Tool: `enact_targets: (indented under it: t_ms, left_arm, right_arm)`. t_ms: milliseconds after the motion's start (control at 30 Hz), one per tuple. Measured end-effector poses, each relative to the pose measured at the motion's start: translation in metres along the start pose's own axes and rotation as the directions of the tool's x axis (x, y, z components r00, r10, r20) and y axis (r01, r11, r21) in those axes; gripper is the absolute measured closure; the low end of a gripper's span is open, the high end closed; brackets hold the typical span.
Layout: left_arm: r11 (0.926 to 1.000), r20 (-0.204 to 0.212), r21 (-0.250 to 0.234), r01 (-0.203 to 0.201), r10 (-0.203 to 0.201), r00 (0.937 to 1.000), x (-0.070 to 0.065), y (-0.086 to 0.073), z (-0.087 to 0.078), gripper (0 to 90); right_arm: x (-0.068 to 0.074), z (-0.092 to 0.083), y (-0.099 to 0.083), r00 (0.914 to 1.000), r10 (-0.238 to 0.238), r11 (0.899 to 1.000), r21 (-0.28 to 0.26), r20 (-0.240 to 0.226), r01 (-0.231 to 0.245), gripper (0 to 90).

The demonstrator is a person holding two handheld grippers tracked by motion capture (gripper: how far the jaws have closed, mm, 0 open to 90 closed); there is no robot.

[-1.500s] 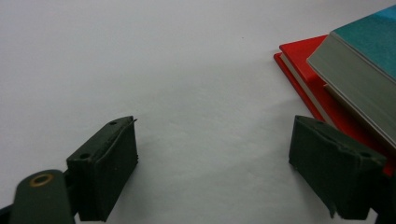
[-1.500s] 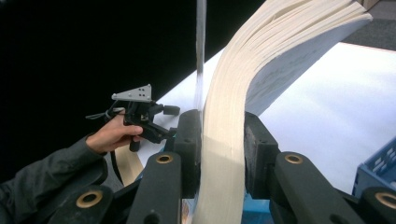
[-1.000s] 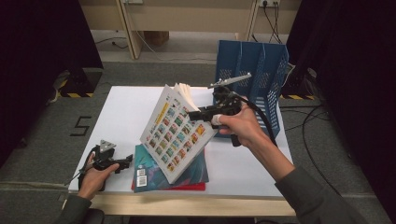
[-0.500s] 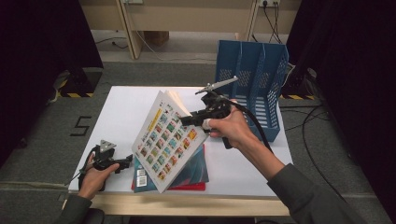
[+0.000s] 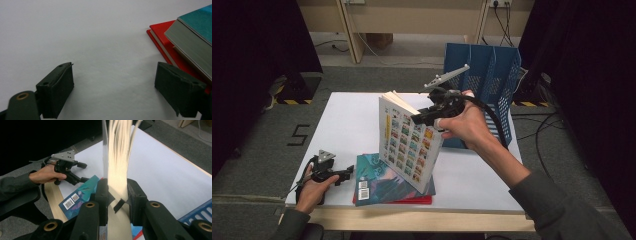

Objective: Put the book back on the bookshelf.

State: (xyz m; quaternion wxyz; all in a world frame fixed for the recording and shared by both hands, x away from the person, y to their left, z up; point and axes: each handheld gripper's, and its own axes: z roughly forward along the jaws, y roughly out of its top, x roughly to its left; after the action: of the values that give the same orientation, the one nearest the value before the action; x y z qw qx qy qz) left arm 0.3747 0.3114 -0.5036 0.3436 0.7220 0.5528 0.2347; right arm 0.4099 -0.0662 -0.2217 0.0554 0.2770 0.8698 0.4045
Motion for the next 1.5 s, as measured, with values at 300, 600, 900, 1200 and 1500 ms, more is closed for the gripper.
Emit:
enact_targets:
  t_ms: [300, 600, 900, 1200, 1500]
  left_arm:
    - [1.0000, 0.009, -0.002, 0.009, -0.009, 0.9999, 0.001, 0.000, -0.001, 14.7]
    - [1.0000, 0.006, -0.002, 0.004, -0.004, 1.0000, 0.001, 0.000, 0.000, 14.7]
    - [1.0000, 0.013, -0.003, 0.006, -0.006, 0.9999, 0.001, 0.000, 0.000, 14.7]
    - [0.9997, 0.022, -0.011, 0.023, -0.023, 0.9995, 0.003, -0.001, -0.001, 14.8]
    - [0.9995, 0.026, -0.010, 0.030, -0.029, 0.9992, 0.004, 0.000, -0.001, 14.8]
  right_arm:
    - [-0.011, 0.003, -0.024, 0.9835, 0.155, 0.986, -0.054, -0.094, -0.160, 65.0]
    - [-0.013, 0.005, -0.062, 0.9673, 0.238, 0.943, -0.217, -0.088, -0.252, 65.7]
    - [-0.006, 0.013, -0.065, 0.9824, 0.174, 0.941, -0.282, -0.069, -0.186, 73.7]
    - [-0.026, 0.011, -0.066, 0.9626, 0.236, 0.889, -0.371, -0.133, -0.269, 73.7]
    - [-0.043, -0.018, -0.071, 0.9454, 0.295, 0.822, -0.467, -0.139, -0.325, 73.8]
